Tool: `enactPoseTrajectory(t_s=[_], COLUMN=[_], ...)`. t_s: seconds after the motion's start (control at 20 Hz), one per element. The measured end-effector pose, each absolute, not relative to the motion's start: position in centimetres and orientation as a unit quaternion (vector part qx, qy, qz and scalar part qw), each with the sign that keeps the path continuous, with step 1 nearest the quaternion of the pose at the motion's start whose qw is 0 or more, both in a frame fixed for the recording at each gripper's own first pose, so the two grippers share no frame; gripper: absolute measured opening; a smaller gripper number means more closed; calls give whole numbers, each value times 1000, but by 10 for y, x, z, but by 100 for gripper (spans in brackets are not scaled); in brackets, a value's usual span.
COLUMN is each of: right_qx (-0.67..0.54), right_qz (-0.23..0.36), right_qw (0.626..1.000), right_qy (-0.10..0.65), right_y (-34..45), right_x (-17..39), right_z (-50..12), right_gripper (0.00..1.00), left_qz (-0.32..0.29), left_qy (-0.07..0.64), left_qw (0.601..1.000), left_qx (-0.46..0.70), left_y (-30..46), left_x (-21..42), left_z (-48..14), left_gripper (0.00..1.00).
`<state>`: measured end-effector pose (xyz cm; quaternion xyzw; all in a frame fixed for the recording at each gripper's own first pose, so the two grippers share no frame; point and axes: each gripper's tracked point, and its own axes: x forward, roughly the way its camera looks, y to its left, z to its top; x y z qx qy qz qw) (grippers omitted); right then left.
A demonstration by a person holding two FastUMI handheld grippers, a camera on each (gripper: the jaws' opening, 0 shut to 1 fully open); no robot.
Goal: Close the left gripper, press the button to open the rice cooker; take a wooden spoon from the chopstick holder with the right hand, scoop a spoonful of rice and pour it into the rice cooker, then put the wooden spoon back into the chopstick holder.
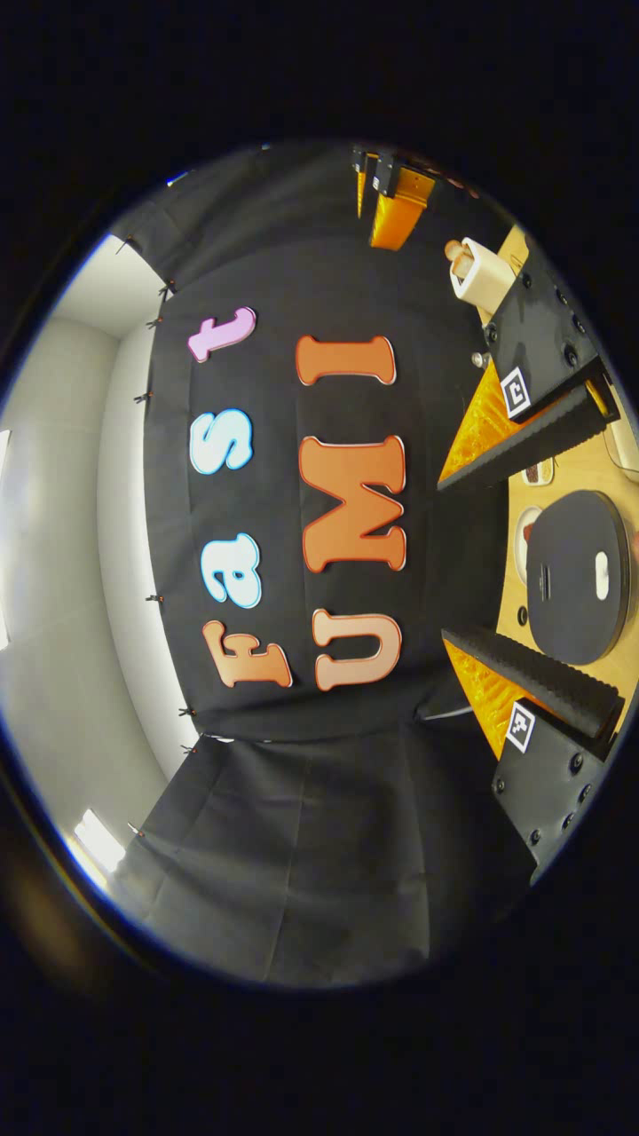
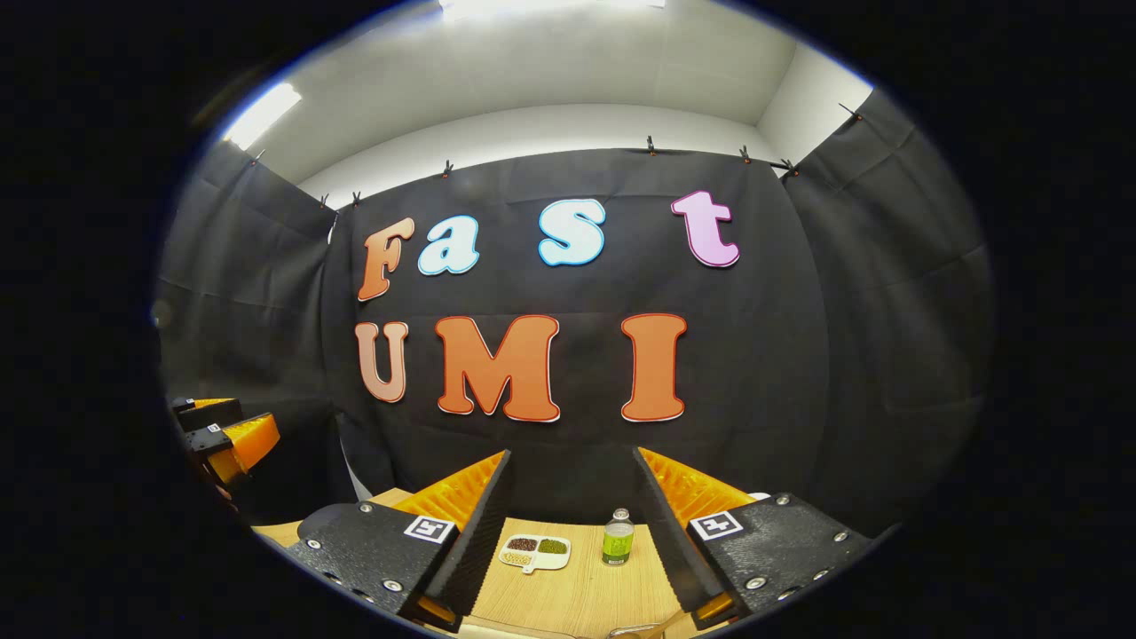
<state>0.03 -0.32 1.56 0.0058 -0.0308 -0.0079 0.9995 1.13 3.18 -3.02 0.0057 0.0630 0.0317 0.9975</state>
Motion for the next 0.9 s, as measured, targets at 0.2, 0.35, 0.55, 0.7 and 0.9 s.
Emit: enactPoseTrajectory(t_s=[0.2,0.35,0.55,0.7,0.9], right_qx=[6,4,-3,-1,-13], right_qz=[-6,-3,-4,-9,-21], right_qw=[1000,1000,1000,1000,1000], right_qy=[-30,-31,-31,-22,-16], right_y=[-1,2,3,0,-7], right_x=[1,5,10,11,7], right_z=[13,12,12,6,1], right_gripper=[81,85,81,81,81], left_qz=[44,44,54,44,21], left_qy=[62,56,58,95,185], left_qw=[997,997,997,994,981], left_qx=[-16,-8,1,-18,-52], left_y=[42,45,53,55,57], left_x=[11,12,17,22,32], left_z=[-33,-33,-36,-52,-87], left_gripper=[94,93,93,93,94])
